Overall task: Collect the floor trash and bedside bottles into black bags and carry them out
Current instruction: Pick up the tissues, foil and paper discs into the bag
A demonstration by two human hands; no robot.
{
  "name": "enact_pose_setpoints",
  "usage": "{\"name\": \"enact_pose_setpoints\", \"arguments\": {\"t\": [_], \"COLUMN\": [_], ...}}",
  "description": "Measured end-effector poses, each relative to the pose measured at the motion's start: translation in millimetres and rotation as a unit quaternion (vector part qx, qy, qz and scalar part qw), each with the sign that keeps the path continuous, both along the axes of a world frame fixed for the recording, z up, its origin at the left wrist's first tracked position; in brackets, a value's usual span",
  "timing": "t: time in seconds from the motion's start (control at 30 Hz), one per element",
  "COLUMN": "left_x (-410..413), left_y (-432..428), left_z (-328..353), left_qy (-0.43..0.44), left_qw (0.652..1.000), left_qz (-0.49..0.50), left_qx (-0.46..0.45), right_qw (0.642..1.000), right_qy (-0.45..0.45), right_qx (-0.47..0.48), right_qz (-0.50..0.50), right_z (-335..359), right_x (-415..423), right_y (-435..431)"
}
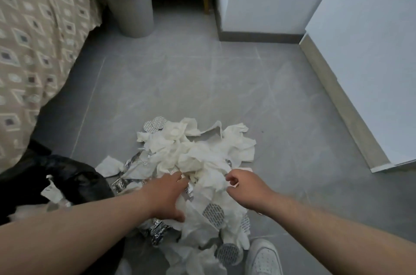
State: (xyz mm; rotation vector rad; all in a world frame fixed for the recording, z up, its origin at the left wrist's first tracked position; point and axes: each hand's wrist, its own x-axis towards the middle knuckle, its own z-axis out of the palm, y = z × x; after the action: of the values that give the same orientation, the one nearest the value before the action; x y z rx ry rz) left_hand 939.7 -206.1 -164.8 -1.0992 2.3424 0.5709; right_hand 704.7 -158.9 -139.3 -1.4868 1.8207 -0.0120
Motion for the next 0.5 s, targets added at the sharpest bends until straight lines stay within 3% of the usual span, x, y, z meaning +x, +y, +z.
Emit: {"name": "enact_pose_setpoints", "arguments": {"t": [0.07,0.2,0.4,0.5], "left_x": [-1.5,-3.2,4.6,9.2], "left_y": [4.5,7.9,6.7,5.6], "left_z": [-8.7,-17.9,-24.1,-24.1], "left_qy": [-0.01,0.064,0.111,0.131], "left_qw": [1.0,0.997,0.993,0.987], "left_qz": [0.002,0.021,0.047,0.088], "left_qx": [-0.006,-0.04,0.0,0.035], "right_qw": [1.0,1.0,0.998,0.999], "right_qy": [0.006,0.018,0.037,0.019], "right_qx": [0.009,0.008,0.04,0.0], "right_qz": [0.0,-0.002,0.027,0.036], "right_z": [-8.4,-16.2,-28.3,-34.2], "right_x": [5.0,19.3,44.7,51.6], "right_y": [-2.1,-8.9,-14.7,-14.7]}}
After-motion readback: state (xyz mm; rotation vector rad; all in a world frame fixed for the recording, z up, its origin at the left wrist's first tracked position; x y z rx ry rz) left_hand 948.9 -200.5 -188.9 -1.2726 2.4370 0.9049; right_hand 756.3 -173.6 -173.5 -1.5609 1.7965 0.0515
